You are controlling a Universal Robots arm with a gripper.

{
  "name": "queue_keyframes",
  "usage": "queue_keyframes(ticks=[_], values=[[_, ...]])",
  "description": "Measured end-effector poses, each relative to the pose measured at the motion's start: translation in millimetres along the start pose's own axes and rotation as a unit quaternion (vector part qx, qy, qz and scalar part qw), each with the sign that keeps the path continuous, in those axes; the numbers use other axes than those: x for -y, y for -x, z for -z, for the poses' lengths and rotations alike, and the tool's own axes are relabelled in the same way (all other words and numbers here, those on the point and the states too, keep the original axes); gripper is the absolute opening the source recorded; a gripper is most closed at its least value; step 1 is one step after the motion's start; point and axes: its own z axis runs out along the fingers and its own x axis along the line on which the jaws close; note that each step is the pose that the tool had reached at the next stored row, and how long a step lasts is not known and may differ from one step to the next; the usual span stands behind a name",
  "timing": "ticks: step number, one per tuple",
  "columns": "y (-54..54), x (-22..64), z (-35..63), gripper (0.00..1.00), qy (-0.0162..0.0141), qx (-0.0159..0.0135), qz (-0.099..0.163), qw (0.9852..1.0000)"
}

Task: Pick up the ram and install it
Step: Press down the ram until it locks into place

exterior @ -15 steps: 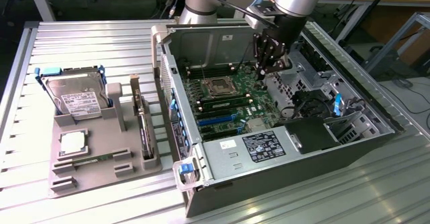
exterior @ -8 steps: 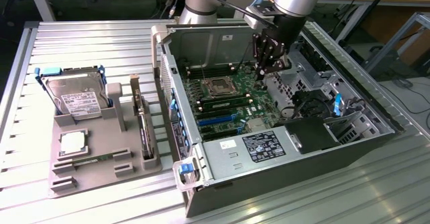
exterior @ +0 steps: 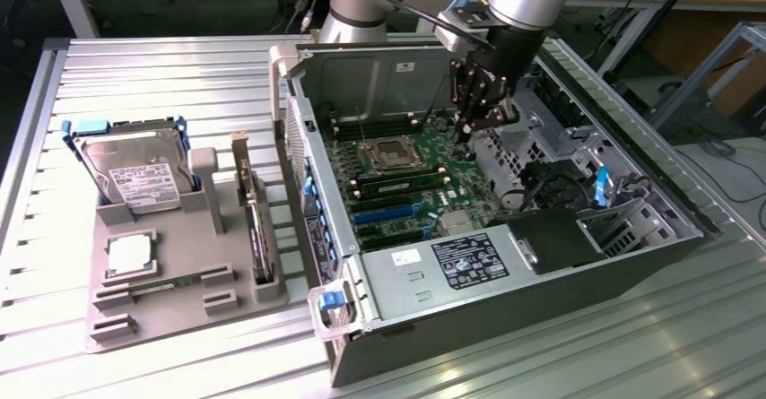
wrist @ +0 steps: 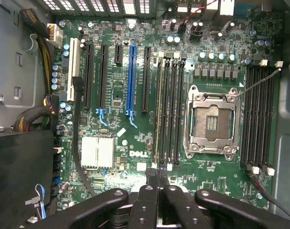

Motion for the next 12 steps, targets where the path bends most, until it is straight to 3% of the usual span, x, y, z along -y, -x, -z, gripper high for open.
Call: queue_keyframes(ticks=[5, 12], values=[[0.9, 0.3, -6.4, 0.11, 0.0001, 0.0, 0.0, 1.0], [1.2, 1.8, -29.8, 0.11, 0.0001, -0.0001, 0.0, 1.0]])
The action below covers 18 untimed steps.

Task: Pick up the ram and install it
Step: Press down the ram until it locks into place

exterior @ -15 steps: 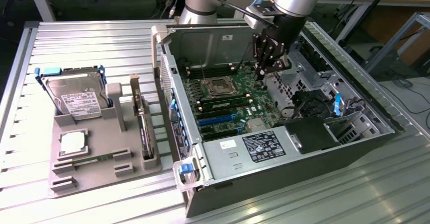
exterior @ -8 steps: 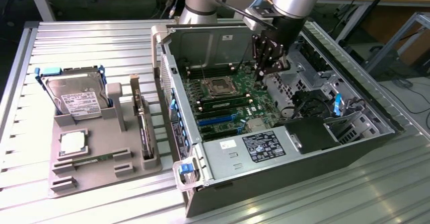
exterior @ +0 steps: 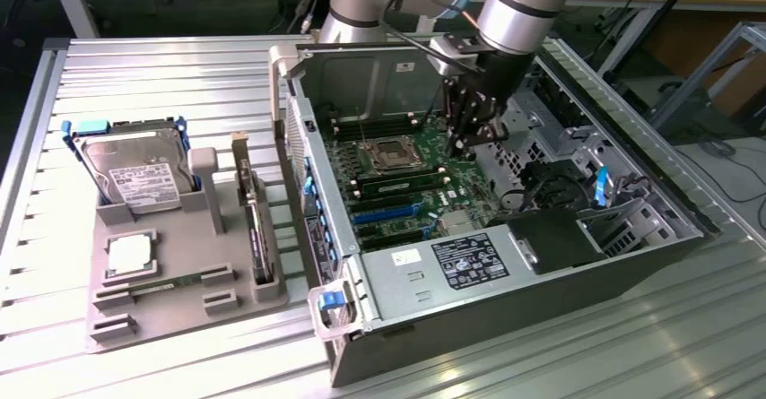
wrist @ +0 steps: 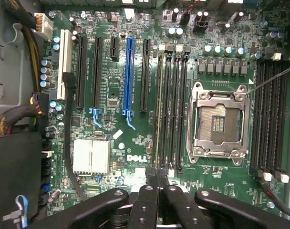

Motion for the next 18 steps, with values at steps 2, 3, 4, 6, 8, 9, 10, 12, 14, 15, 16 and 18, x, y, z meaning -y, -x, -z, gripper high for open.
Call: queue_keyframes(ticks=[2, 3, 4, 6, 8, 9, 10, 12, 14, 15, 16, 18], values=[[0.1, 0.3, -5.1, 0.11, 0.0, -0.0001, 0.0, 1.0], [0.2, 0.5, -9.5, 0.11, 0.0, 0.0, 0.0, 1.0], [2.0, 0.9, -13.1, 0.11, 0.0, -0.0001, 0.0, 1.0], [3.8, 1.1, -18.4, 0.11, 0.0, 0.0, 0.0, 1.0], [4.3, -1.9, -26.7, 0.11, 0.0, 0.0, 0.0, 1.0], [4.5, -3.2, -29.6, 0.11, 0.0, 0.0, 0.0, 1.0], [4.6, -4.6, -33.3, 0.11, 0.0, 0.0, 0.0, 1.0], [4.4, -4.9, -38.1, 0.11, 0.0003, 0.0, 0.0, 1.0], [4.3, -4.6, -44.0, 0.11, 0.0004, -0.0003, 0.0, 1.0], [4.3, -4.4, -46.3, 0.11, 0.0005, -0.0004, 0.0, 1.0], [4.2, -4.4, -47.1, 0.11, 0.0005, -0.0005, 0.0, 1.0], [3.7, -5.1, -36.6, 0.11, 0.0003, 0.0003, 0.0, 1.0]])
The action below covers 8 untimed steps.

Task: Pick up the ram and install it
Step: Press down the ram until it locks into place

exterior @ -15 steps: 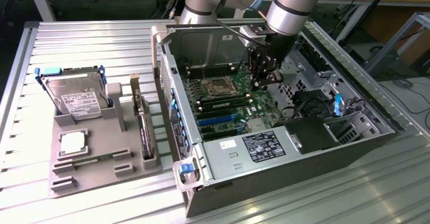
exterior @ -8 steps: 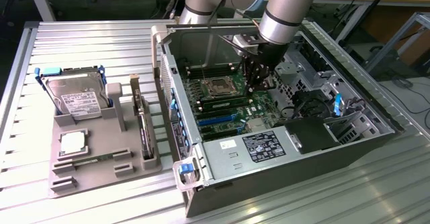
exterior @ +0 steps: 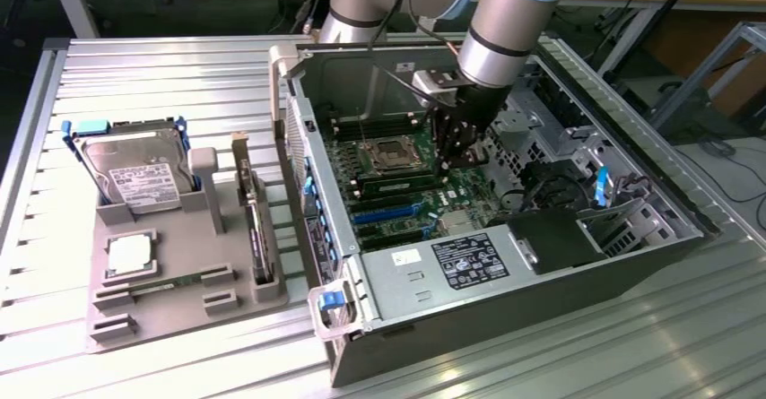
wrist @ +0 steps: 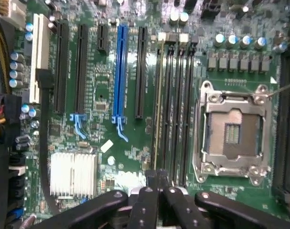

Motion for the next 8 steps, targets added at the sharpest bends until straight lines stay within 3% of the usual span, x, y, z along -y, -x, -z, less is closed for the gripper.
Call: queue_keyframes(ticks=[1, 5, 8], values=[[0.0, -6.2, 7.3, 0.11, -0.0003, -0.0004, 0.0, 1.0], [1.7, -38.9, 6.5, 0.11, -0.0004, -0.0005, 0.0, 1.0], [3.5, -72.1, 5.1, 0.11, -0.0003, -0.0009, 0.0, 1.0]])
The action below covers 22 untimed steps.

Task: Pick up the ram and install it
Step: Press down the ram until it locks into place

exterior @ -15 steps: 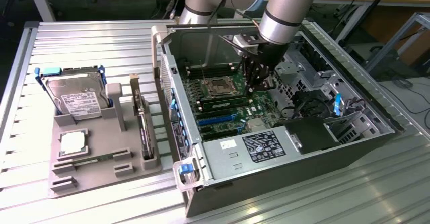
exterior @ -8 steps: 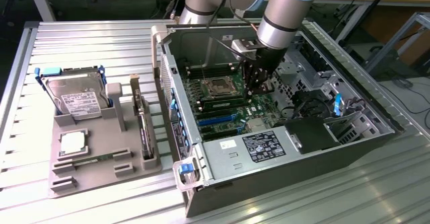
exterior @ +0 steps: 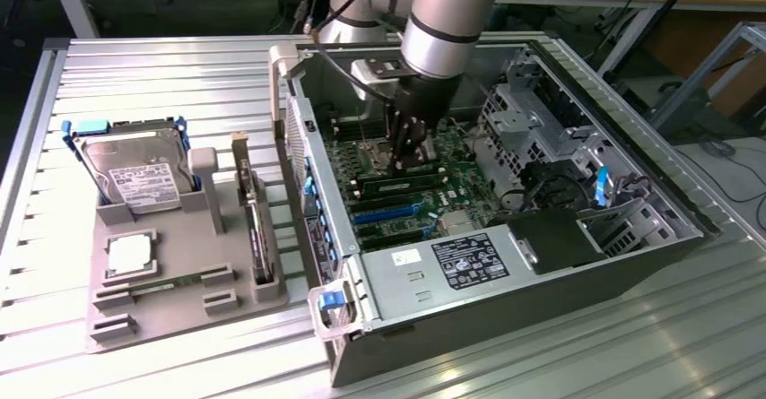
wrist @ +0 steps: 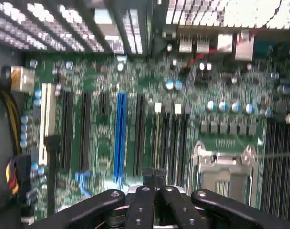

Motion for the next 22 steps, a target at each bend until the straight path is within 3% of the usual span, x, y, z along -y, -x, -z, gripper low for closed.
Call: queue_keyframes(ticks=[2, 4, 5, 10, 19, 21, 22], values=[[1.2, -20.4, -1.2, 0.11, 0.0, -0.0002, 0.0, 1.0], [1.9, -32.3, -1.9, 0.11, 0.0, -0.0003, 0.0, 1.0], [2.1, -34.3, -3.6, 0.11, -0.0001, -0.0003, 0.0, 1.0], [2.4, -34.4, -16.2, 0.11, 0.0, -0.0008, 0.0, 1.0], [2.5, -35.0, -25.5, 0.11, 0.0, -0.001, 0.0, 1.0], [2.7, -35.5, -15.9, 0.11, -0.0004, -0.0001, 0.0, 1.0], [1.9, -36.4, -1.8, 0.11, -0.0002, -0.0006, 0.0, 1.0]])
